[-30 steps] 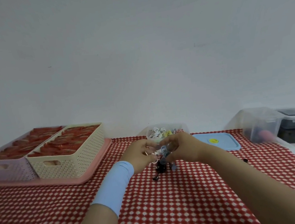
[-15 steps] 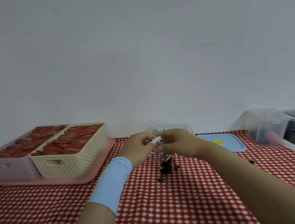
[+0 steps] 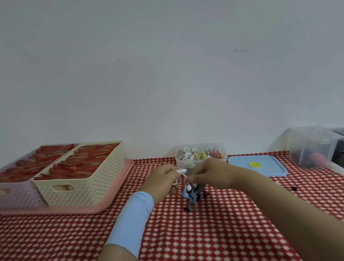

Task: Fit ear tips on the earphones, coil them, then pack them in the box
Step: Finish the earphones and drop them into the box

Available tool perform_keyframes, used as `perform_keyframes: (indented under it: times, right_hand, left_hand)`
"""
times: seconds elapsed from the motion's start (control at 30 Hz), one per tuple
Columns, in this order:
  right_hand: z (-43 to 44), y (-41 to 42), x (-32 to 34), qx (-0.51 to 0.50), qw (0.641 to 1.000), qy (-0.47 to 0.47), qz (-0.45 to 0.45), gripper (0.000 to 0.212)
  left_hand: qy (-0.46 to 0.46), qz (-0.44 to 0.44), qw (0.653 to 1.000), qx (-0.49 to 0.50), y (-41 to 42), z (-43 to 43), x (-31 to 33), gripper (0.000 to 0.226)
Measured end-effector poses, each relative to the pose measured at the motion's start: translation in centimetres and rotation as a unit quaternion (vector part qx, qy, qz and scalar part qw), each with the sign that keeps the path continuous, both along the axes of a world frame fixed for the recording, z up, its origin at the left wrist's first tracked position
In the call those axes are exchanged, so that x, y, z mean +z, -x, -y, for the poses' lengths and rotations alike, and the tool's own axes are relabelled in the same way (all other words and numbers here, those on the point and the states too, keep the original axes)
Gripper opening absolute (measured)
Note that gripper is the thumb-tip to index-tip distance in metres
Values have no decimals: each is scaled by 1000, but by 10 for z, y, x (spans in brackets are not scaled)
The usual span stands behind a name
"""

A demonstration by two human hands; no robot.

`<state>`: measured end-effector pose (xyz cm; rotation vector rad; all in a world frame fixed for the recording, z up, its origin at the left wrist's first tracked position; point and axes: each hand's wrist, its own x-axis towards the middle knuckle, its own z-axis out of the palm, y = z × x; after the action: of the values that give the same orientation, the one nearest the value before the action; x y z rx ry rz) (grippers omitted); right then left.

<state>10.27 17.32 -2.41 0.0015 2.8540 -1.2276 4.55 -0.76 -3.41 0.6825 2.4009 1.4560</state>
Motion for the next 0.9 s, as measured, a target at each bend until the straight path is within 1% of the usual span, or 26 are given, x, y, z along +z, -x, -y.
perform_keyframes:
  times: [0.07,0.13,0.17,0.23,0.27,0.33,0.4,0.43,0.53,0.6,0.63,0.67,0.7,0.73,0.77,0.8,0.83,0.87,0.9]
  right_hand:
    - [-2,0,-3,-27,998,36,-41,8]
    - [-3,0,-4,-38,996,61,-57,6]
    - [-2,2,-5,-40,996,58,-59,8]
    - [1,3,-5,-59,994,48,-75,12]
    - [2,4,-5,-73,991,57,-94,15]
    - [1,6,-5,-83,985,85,-125,22]
    - [-1,6,-5,-50,987,94,-116,20]
    - [-1,5,-5,-26,991,81,-101,18]
    - [0,3,-2,24,998,-24,-57,19]
    - [0,1,4,55,997,-62,-7,16]
    - [1,-1,8,57,995,-75,22,21]
    - [2,-1,12,44,994,-91,40,32]
    - [2,0,14,15,993,-108,37,45]
    - [1,2,15,-21,992,-120,12,53]
    - [2,4,15,-53,990,-128,-20,55]
    - [2,6,13,-70,989,-116,-53,50]
    - [4,7,12,-69,992,-80,-75,39]
    - [6,7,12,-51,995,-33,-78,25]
    - [9,7,13,-26,997,3,-67,18]
  left_hand:
    - [-69,68,995,7,-1,1,-5,16]
    - [-94,80,992,13,-3,2,-7,17]
    - [-107,76,991,22,-5,2,-8,17]
    - [-148,104,983,44,-2,1,-12,15]
    - [-161,115,979,50,-2,1,-12,13]
    - [-163,122,977,56,-1,1,-14,13]
    - [-159,118,978,63,1,2,-16,15]
    - [-155,108,980,69,2,3,-17,16]
    - [-139,69,986,69,5,7,-16,20]
    - [-150,74,984,60,5,9,-14,22]
    - [-153,73,984,57,6,9,-13,24]
    - [-148,70,985,52,6,9,-12,25]
    - [-148,68,986,48,6,10,-11,24]
    - [-157,74,984,43,4,10,-10,23]
    - [-175,86,980,38,4,9,-9,21]
    - [-189,93,977,32,3,9,-7,19]
    - [-198,95,975,26,3,9,-6,18]
    - [-198,88,976,19,1,9,-3,17]
    - [-199,78,977,12,0,10,-2,18]
